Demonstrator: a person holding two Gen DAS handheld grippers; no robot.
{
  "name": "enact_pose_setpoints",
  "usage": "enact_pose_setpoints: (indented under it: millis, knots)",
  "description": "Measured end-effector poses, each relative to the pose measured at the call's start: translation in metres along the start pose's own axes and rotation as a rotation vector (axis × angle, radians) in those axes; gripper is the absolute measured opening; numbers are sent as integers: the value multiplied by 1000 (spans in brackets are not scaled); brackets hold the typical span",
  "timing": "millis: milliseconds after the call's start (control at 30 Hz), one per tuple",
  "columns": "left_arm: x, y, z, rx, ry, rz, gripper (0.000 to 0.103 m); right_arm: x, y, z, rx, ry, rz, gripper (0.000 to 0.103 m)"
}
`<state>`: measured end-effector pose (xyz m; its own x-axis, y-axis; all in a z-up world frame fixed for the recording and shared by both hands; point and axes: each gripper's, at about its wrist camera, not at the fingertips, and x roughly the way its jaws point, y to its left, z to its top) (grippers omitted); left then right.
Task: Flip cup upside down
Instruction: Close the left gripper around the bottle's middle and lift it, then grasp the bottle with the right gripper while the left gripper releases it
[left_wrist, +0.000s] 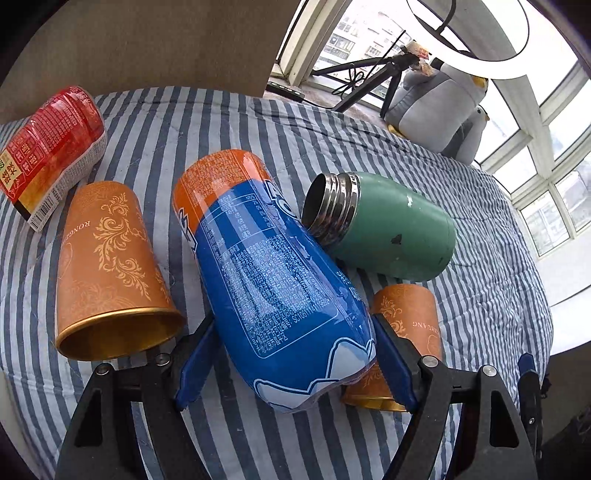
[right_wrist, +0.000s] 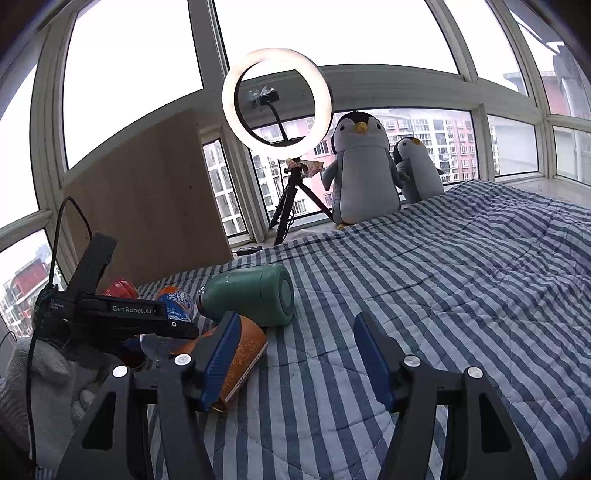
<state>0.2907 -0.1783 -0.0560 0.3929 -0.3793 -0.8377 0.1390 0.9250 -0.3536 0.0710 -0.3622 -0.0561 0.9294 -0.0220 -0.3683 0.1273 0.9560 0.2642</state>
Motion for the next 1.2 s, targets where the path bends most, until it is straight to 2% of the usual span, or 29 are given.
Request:
enact_pose_setpoints:
  millis: [167, 300, 600, 867, 967, 1200]
  knots:
    - [-24, 7, -31, 52, -2, -21, 81, 2, -2, -1, 2, 10, -1, 60]
    - [-43, 12, -68, 85, -5, -39, 81, 2, -2, -1, 3, 10, 2, 60]
    - [-77, 25, -142, 187, -31, -38, 81, -1, 22, -11, -75, 36, 85, 60]
    - [-101, 38, -166, 302, -79, -10, 83, -21, 72, -35, -265, 103, 141, 60]
    - [-111, 49, -170, 338, -97, -17, 90, -31, 87, -38, -321, 126, 169, 60]
    - [-140, 81, -183, 419, -156, -10, 91, -41, 115, -46, -354, 197, 339, 60]
